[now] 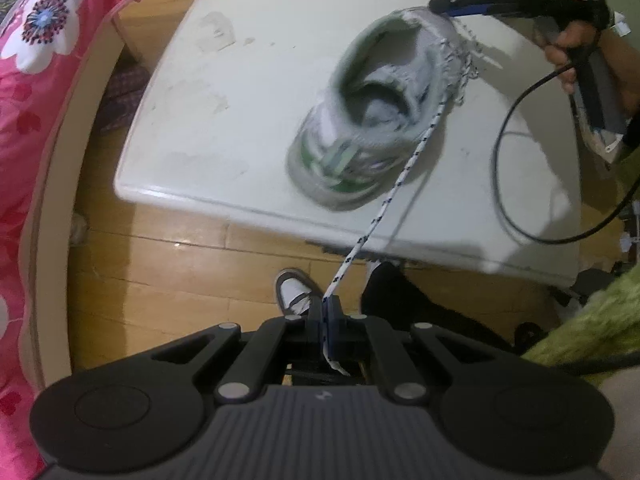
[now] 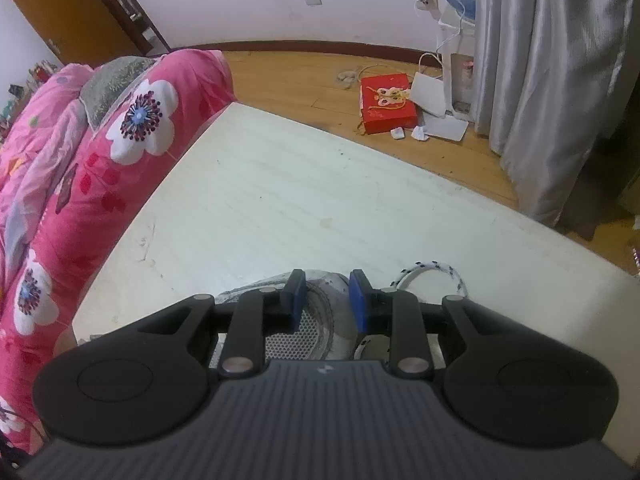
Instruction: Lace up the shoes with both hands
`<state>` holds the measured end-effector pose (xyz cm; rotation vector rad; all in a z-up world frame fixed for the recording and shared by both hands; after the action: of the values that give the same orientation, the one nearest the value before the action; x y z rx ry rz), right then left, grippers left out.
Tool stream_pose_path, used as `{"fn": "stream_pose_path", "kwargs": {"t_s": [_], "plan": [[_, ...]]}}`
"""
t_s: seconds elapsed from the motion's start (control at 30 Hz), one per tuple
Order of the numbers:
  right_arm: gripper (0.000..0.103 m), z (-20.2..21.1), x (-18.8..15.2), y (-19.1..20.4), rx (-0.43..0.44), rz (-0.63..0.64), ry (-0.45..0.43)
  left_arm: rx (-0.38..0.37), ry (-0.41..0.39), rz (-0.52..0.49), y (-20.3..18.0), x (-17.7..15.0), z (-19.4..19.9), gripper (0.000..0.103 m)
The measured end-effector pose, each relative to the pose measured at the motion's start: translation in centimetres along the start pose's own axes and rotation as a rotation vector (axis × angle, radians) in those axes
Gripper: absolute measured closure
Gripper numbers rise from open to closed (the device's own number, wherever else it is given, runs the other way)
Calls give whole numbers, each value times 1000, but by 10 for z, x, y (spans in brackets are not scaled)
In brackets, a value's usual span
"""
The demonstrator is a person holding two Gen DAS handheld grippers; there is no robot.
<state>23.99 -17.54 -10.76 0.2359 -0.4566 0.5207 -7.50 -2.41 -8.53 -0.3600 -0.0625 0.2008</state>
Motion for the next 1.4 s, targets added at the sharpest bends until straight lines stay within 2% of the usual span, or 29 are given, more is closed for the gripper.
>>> {"fn": "stream_pose_path", "kwargs": {"t_s": [0.4,0.63,0.7,0.73,0.83,0.93,1.0,1.1,1.17,1.23,1.4], "plan": [[79,0,-1,1,-13,-7,-4,110,89,37,31,-32,2,101],[79,0,-1,-13,21,-94,1,137,136,38,38,-35,-13,101],[79,11,-3,-29,17,-152,-23,121,110,34,37,-30,-16,100],[79,16,-4,-37,15,-181,-35,106,86,30,36,-27,-15,97],[79,32,-6,-60,9,-269,-72,68,58,29,36,-20,-16,71],[79,44,-21,-90,9,-394,-59,59,69,39,37,-18,-21,68],[79,46,-36,-105,20,-472,-23,80,97,41,40,-19,-24,63],[78,44,-56,-120,29,-562,36,127,116,53,44,-21,-24,62],[78,40,-66,-122,15,-570,59,149,100,71,47,-18,-17,62],[78,33,-70,-118,0,-550,74,159,51,89,48,-7,-5,62],[78,14,-60,-93,-49,-377,81,131,-124,75,39,41,28,60]]}}
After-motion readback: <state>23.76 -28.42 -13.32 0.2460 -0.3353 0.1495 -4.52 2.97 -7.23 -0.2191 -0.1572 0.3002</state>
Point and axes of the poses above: each gripper's, at about its wrist camera, not at the fingertips, and z roughly against the way its jaws point, y to its left, x to its top, the point moved 2 cm from there along -z, roughly the way its jaws point, and after that the axes turned 13 degrees about -x, right-handed, at the moved point
